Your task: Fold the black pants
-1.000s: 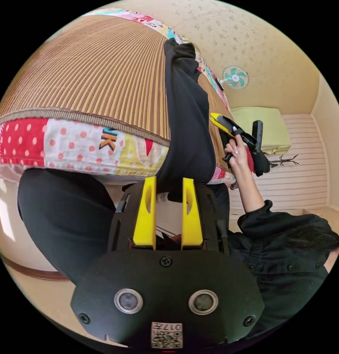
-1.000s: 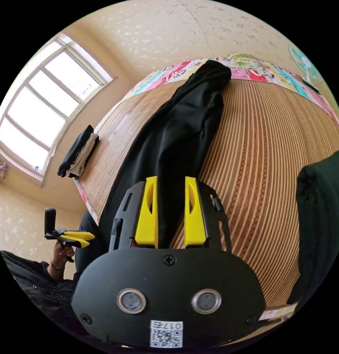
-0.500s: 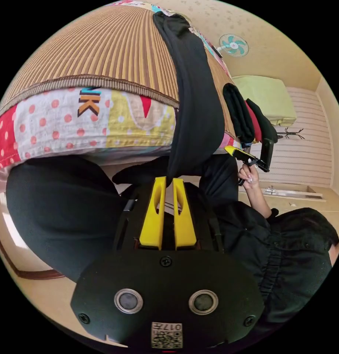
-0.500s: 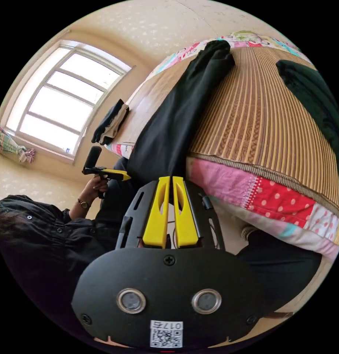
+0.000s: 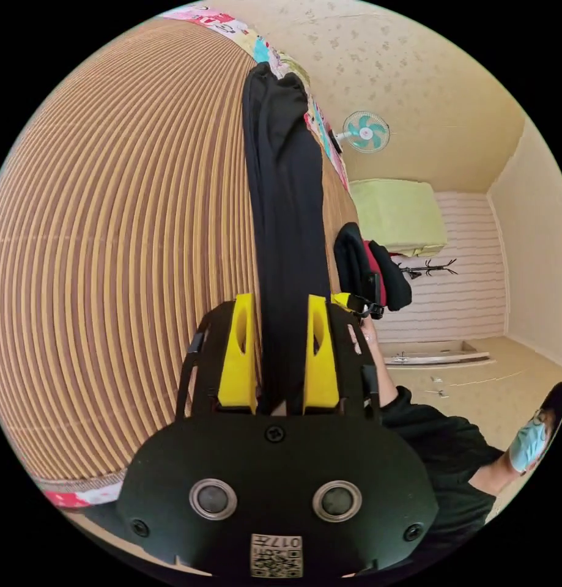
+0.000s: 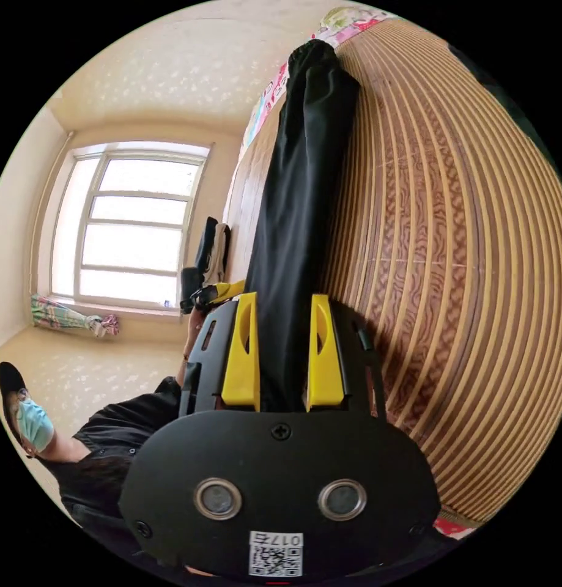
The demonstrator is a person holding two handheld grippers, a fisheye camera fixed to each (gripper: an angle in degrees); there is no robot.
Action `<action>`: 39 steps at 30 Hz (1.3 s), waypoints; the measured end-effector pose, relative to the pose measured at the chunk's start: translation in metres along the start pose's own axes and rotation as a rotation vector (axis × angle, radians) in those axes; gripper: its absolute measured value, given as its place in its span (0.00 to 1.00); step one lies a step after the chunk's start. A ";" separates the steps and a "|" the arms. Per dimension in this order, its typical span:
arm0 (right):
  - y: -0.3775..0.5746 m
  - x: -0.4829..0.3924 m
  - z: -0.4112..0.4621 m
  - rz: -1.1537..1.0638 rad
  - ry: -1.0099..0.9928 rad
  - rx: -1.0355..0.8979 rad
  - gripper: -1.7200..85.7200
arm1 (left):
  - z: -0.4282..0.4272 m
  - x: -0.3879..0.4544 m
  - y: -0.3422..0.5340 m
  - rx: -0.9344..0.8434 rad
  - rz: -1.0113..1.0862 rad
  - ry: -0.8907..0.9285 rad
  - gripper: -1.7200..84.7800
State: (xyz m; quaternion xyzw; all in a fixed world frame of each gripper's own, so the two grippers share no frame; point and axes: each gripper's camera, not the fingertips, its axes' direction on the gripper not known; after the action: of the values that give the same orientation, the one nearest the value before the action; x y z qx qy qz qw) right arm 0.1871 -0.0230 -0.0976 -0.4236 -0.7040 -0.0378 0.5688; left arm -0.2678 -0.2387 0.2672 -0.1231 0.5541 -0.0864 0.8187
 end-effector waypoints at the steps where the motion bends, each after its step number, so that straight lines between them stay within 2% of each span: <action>1: -0.010 0.006 0.006 0.025 -0.052 -0.045 0.14 | 0.009 -0.007 -0.010 -0.026 -0.041 0.059 0.13; 3: -0.015 0.009 0.006 0.046 -0.082 -0.069 0.10 | 0.021 -0.014 -0.018 -0.073 -0.105 0.113 0.09; 5: -0.003 -0.004 -0.017 -0.017 -0.215 -0.019 0.06 | 0.023 -0.012 -0.014 -0.098 -0.118 0.191 0.07; 7: 0.014 -0.035 -0.039 -0.137 -0.246 -0.006 0.05 | 0.002 0.023 0.009 -0.040 0.046 0.426 0.06; 8: 0.026 -0.063 -0.057 -0.228 -0.253 -0.014 0.04 | -0.006 0.037 0.017 -0.025 0.099 0.450 0.06; 10: 0.048 -0.117 -0.089 -0.382 -0.250 -0.010 0.03 | -0.059 0.111 0.058 0.093 0.335 0.506 0.06; 14: 0.097 -0.267 -0.175 -0.802 -0.320 0.061 0.03 | -0.138 0.249 0.115 0.228 0.736 0.536 0.06; 16: 0.112 -0.326 -0.210 -0.929 -0.320 0.109 0.03 | -0.181 0.336 0.146 0.333 0.926 0.488 0.06; 20: 0.134 -0.423 -0.268 -1.109 -0.203 0.275 0.03 | -0.215 0.419 0.157 0.453 0.985 0.426 0.06; 22: 0.127 -0.443 -0.284 -1.093 -0.115 0.346 0.03 | -0.216 0.446 0.132 0.472 0.935 0.366 0.06; 26: 0.053 -0.440 -0.299 -0.920 0.086 0.394 0.03 | -0.196 0.451 0.058 0.416 0.803 0.253 0.06; 28: 0.011 -0.423 -0.298 -0.825 0.128 0.406 0.03 | -0.181 0.438 0.006 0.391 0.728 0.188 0.06; 31: -0.039 -0.395 -0.290 -0.714 0.126 0.421 0.03 | -0.169 0.415 -0.033 0.371 0.665 0.183 0.06; 36: -0.030 -0.363 -0.244 -0.749 0.188 0.424 0.03 | -0.142 0.360 -0.020 0.367 0.704 0.120 0.06; 39: 0.002 -0.298 -0.189 -0.739 0.219 0.361 0.04 | -0.099 0.292 0.026 0.311 0.726 0.057 0.07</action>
State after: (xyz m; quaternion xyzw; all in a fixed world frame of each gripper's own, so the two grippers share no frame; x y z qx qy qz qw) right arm 0.3318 -0.2879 -0.2801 -0.0298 -0.7393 -0.1602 0.6534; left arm -0.2515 -0.3057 -0.0345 0.2088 0.5646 0.1224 0.7891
